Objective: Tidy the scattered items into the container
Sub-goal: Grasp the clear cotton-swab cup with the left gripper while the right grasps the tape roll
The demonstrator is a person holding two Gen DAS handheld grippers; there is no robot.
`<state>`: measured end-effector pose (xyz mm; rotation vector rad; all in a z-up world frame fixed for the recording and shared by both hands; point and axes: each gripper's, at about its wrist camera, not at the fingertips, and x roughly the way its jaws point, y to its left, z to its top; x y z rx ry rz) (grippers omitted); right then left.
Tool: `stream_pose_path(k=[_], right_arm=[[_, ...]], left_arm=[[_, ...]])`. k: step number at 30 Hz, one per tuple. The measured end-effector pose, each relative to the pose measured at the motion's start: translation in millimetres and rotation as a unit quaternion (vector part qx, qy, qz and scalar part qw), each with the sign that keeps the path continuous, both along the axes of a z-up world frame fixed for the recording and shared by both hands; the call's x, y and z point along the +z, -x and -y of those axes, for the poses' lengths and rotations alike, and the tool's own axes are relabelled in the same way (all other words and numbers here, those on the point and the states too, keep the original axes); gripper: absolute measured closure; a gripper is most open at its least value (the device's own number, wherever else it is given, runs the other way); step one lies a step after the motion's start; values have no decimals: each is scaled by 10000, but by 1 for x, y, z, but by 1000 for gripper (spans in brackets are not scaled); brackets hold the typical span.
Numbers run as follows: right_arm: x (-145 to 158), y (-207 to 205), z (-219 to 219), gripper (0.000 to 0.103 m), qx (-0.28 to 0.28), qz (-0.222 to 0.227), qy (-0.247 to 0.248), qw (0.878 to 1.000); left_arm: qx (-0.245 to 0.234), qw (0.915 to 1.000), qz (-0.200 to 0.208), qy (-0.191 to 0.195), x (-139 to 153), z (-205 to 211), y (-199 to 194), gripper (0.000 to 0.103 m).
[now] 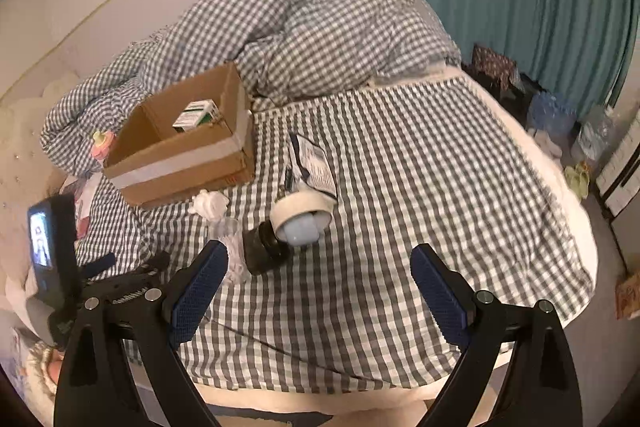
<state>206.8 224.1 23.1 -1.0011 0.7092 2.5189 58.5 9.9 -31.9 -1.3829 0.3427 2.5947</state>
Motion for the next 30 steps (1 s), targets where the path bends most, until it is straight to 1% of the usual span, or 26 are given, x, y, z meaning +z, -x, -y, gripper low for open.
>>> stream_pose_path(k=[5, 9, 13, 16, 21, 24, 25, 26, 27, 30], right_arm=[[-25, 22, -12, 10, 68, 180, 196, 9996], [-46, 51, -22, 10, 257, 319, 377, 9984], [-69, 83, -29, 10, 475, 483, 563, 9961], [-83, 106, -29, 10, 615, 600, 610, 9944], [-104, 139, -31, 10, 792, 793, 563, 9921], [-116, 159, -31, 10, 912, 983, 354, 9903], [-121, 165, -32, 10, 943, 1054, 302, 9895], [-124, 168, -33, 10, 979, 1027, 350, 9893], [-127, 171, -36, 10, 1018, 946, 472, 9892], [-138, 180, -35, 10, 1180, 970, 650, 9861]], left_arm=[[1, 9997, 235, 26, -29, -13, 8, 0], [33, 9989, 465, -80, -50, -23, 25, 0], [116, 9979, 637, -100, -71, -33, 45, 0], [87, 9965, 775, -293, -80, -38, 57, 0], [-11, 9958, 883, -261, -94, -49, 70, 0], [-11, 9948, 993, -208, -108, -52, 76, 0], [28, 9947, 982, -296, -110, -51, 78, 0], [87, 9941, 997, -412, -111, -48, 80, 0], [126, 9934, 1034, -482, -113, -46, 82, 0], [218, 9898, 1190, -754, -117, -39, 88, 0]])
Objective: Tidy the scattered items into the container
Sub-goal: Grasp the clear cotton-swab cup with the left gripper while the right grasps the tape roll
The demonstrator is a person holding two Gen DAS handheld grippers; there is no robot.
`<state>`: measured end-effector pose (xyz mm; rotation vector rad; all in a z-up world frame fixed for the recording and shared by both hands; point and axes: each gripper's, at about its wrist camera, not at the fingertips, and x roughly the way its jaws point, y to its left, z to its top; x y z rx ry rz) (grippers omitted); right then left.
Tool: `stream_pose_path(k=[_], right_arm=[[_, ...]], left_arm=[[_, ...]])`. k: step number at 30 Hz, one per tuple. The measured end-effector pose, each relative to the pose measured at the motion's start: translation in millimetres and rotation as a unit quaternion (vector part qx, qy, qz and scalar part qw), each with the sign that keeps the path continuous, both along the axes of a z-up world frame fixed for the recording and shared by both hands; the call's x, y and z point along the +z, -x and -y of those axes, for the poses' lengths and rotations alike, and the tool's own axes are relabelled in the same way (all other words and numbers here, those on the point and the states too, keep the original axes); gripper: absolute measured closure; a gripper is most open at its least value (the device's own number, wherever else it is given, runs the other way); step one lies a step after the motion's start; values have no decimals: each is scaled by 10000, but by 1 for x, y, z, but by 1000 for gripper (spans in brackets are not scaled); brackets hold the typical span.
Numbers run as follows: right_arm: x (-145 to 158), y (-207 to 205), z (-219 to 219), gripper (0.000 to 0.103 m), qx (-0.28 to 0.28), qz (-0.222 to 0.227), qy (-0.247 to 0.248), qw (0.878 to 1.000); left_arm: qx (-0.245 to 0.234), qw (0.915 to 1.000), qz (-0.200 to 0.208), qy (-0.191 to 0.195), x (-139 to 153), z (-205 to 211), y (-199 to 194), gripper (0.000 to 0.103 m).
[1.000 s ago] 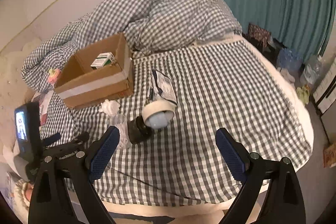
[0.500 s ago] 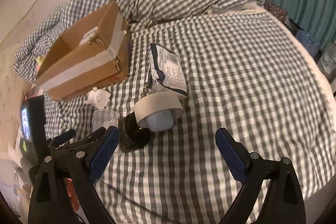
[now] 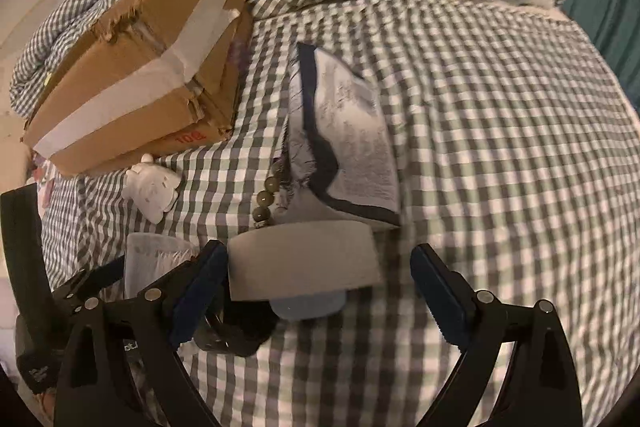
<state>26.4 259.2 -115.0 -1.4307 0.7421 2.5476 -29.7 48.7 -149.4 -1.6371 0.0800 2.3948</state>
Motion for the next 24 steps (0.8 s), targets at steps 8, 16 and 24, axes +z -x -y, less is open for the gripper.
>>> stream_pose_path(k=[8, 16, 24], right_arm=[[-10, -1, 3, 20, -106, -53, 369, 9992], [30, -29, -5, 20, -404, -355, 382, 9978], [73, -45, 5, 20, -476, -627, 201, 9967]], left_arm=[[-161, 9998, 0, -137, 4, 0, -7, 19], [-458, 9988, -127, 133, 23, -13, -26, 37], [-372, 9986, -352, 139, 52, 3, -38, 38]])
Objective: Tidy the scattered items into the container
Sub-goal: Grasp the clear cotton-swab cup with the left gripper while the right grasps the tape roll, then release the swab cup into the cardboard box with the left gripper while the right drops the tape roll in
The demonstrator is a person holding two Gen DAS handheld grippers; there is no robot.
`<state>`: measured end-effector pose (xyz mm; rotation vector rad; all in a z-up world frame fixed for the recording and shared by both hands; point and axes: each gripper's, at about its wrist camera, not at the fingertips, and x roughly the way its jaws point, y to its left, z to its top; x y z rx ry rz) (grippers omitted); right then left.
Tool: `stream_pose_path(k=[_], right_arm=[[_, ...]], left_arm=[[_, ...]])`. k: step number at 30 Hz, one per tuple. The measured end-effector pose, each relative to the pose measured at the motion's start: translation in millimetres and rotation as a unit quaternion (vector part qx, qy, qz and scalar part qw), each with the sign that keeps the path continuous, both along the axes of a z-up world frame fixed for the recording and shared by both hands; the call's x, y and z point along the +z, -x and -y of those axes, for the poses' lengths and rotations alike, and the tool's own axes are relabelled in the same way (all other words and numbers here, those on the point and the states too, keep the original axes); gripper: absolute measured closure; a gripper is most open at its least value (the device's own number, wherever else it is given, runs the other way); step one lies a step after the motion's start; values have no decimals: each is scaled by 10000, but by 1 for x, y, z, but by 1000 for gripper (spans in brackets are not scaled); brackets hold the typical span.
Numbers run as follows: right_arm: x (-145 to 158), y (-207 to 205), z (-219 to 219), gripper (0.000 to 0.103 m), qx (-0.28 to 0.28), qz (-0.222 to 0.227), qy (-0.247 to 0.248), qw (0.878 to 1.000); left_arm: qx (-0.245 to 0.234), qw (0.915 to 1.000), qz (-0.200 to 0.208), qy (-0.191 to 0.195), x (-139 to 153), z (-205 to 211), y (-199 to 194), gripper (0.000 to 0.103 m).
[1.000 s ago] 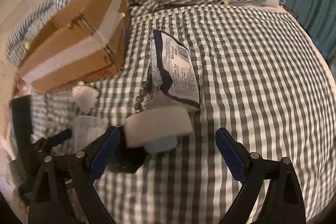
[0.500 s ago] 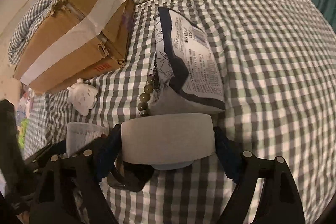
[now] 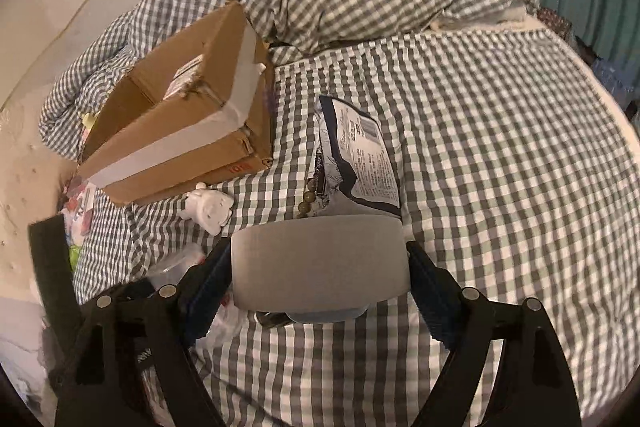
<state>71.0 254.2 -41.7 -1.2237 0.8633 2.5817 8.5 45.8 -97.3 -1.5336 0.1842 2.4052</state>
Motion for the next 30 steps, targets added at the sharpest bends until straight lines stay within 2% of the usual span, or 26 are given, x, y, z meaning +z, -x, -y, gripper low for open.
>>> stream_pose_path(k=[6, 10, 13, 21, 30], right_arm=[[29, -16, 8, 20, -85, -276, -207, 9994], [53, -32, 12, 20, -210, -935, -248, 9951], [67, -38, 14, 20, -305, -1253, -293, 9912], [92, -33, 28, 20, -362, -1423, -665, 9869], [101, -4, 40, 20, -190, -1345, -704, 9882]], left_arm=[[58, 9995, -290, -109, 32, 9, -2, 40], [105, 9988, -431, -219, 50, 18, -5, 40], [81, 9983, -512, -274, 59, 22, -9, 40], [46, 9966, -734, -381, 84, 30, -10, 40], [100, 9942, -995, -402, 116, 43, 8, 40]])
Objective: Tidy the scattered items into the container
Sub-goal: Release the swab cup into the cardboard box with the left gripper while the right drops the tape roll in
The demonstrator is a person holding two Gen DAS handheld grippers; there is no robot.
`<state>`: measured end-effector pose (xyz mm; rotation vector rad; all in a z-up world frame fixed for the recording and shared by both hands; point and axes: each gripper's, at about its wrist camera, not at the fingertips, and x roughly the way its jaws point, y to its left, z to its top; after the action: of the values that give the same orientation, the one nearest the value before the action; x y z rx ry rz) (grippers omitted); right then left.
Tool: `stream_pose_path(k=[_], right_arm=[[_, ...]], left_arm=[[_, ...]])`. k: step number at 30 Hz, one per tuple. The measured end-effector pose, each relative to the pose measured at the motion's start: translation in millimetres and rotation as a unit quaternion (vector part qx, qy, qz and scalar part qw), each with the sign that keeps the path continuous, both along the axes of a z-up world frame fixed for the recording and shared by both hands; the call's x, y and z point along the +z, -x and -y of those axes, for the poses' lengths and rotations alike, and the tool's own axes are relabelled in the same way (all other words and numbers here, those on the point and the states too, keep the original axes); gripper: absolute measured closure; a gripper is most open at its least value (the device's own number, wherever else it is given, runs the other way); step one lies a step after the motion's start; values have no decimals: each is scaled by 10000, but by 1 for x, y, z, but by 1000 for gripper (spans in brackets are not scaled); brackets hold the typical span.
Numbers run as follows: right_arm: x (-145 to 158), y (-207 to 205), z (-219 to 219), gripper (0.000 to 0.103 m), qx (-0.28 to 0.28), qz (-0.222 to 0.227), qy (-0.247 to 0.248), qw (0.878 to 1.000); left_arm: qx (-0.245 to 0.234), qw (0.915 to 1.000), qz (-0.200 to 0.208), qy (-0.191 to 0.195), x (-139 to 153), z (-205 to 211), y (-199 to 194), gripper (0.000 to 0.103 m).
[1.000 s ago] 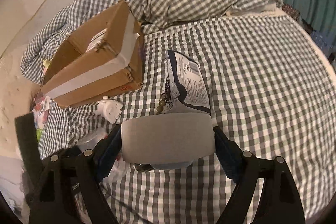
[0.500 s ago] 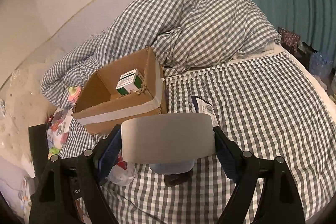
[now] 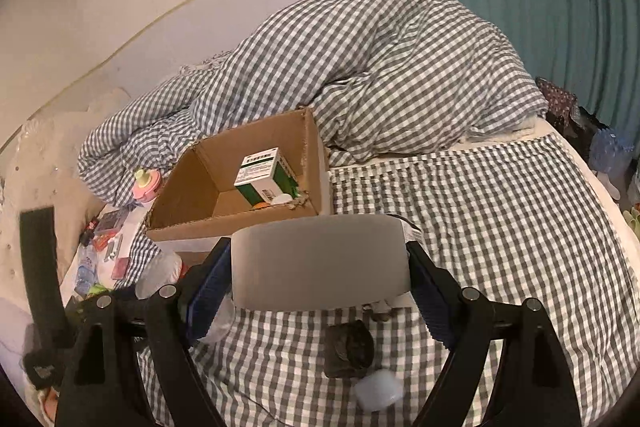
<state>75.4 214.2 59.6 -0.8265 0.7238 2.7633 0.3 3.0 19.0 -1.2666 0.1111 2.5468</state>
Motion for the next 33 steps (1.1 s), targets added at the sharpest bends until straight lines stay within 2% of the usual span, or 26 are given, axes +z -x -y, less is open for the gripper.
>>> stream_pose_path(k=[8, 14, 17, 25, 33], right_arm=[[19, 41, 17, 20, 265, -32, -211, 9994], [36, 87, 22, 20, 388, -91, -292, 9988], [37, 112, 26, 20, 470, -44, -359, 9982], [13, 166, 28, 20, 617, 358, -398, 9967], [-5, 188, 27, 17, 651, 586, -600, 9943]], left_arm=[[132, 9996, -239, -39, 31, 13, 36, 40], [186, 9980, -609, -7, 65, 13, 71, 40], [284, 9967, -756, 113, 73, 11, 90, 40], [386, 9962, -695, 348, 55, 7, 140, 40], [555, 9963, -508, 409, 26, 10, 168, 40]])
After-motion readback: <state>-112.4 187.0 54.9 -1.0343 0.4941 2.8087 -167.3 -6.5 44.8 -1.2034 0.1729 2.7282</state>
